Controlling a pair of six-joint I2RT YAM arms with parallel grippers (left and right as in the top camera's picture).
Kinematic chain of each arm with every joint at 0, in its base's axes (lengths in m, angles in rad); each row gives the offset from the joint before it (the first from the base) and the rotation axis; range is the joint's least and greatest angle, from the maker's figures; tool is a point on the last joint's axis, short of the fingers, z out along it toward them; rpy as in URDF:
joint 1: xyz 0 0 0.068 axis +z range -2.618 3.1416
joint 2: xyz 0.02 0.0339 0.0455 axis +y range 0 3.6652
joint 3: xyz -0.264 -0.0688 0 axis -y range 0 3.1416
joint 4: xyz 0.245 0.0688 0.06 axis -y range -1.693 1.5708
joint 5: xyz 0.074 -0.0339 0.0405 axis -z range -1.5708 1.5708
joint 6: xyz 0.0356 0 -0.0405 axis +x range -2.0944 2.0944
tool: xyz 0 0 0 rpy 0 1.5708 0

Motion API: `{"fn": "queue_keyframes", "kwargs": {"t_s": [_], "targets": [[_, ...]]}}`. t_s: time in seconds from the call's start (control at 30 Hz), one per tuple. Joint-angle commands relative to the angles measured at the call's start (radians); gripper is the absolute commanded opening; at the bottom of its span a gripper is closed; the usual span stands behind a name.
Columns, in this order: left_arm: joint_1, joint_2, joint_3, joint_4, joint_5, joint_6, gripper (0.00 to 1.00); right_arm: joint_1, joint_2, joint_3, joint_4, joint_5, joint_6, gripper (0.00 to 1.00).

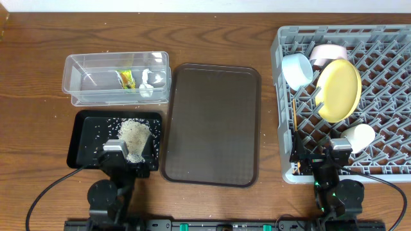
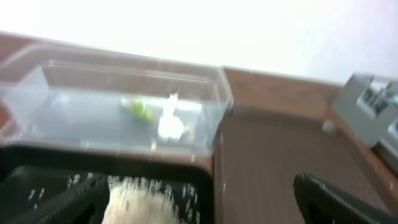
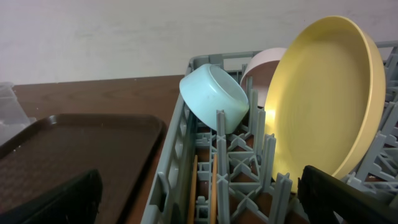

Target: Sort waste into correct bins and load items into the dishwasher rack

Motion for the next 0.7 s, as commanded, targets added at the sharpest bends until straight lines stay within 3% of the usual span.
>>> {"fn": "queue_keyframes", "kwargs": {"t_s": [0.0,0.17,0.37,0.67], "targets": [[0.005,-0.010,-0.068,0.131,-0.032,0.006,0.97,-0.006,-0.003,-0.001,-0.004,0.011,0.008,0.99],[0.005,-0.010,-0.168,0.301,-0.035,0.024,0.97,-0.006,-0.003,-0.001,-0.004,0.011,0.008,0.99],[0.009,-0.010,-0.166,0.167,-0.036,0.036,0.97,-0.006,-0.003,-0.001,-0.004,0.011,0.008,0.99],[0.009,-0.009,-0.166,0.171,-0.035,0.035,0.97,-0.006,-0.003,-0.001,-0.004,0.011,0.008,0.99]]}}
